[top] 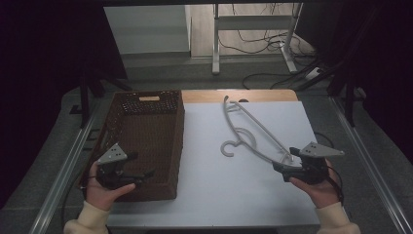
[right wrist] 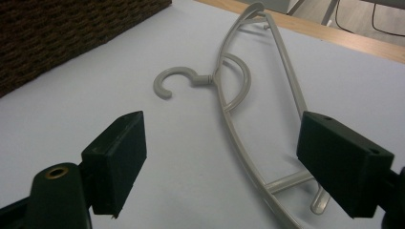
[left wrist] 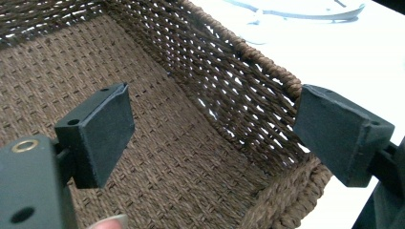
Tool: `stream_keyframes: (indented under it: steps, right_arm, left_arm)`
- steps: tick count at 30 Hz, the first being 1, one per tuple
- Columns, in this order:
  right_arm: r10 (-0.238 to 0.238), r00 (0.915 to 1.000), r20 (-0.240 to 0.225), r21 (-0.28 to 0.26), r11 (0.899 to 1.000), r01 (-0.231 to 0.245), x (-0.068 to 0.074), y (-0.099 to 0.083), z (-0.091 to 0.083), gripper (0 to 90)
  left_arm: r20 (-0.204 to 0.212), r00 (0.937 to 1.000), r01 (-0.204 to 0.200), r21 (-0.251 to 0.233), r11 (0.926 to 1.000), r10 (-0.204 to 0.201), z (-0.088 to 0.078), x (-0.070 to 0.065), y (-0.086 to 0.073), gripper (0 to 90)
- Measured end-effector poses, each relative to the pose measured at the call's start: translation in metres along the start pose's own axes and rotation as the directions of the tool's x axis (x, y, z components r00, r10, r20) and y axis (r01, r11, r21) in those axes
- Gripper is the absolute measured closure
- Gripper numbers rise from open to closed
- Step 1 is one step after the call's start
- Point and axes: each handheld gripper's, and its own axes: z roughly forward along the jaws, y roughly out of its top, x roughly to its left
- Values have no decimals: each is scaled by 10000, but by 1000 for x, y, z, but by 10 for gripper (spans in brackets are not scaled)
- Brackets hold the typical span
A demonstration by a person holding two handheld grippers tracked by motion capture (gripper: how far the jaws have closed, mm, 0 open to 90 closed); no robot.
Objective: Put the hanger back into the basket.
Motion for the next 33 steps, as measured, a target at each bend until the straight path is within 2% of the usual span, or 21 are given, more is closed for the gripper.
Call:
stream_keyframes:
  steps: [8, 16, 22, 26, 27, 33]
  right_arm:
    - [-117, 9998, 132, 205, 9997, 114, 0, 0, 4, 180]
    - [-373, 9988, 310, 371, 9987, 361, 13, 8, 6, 189]
    - [-214, 9991, 376, 430, 9989, 198, 12, 8, 7, 183]
    - [-241, 9987, 450, 510, 9985, 218, 12, 8, 9, 173]
    - [-233, 9980, 592, 539, 9983, 201, 12, 8, 10, 172]
    - [-312, 9977, 594, 736, 9969, 267, 13, 10, 17, 177]
  left_arm:
    - [-57, 10000, 23, 35, 10000, -23, -2, 0, 0, 141]
    - [38, 9999, -122, 80, 9999, 122, -2, -3, -2, 145]
    - [2, 10000, -86, 42, 10000, 86, -3, -2, -2, 146]
    - [-6, 9999, -110, 44, 9999, 110, -4, -3, -1, 147]
    - [-21, 9999, -113, 91, 9999, 113, -3, -3, -1, 148]
    - [-10, 9999, -149, 150, 9998, 149, -2, -4, -1, 150]
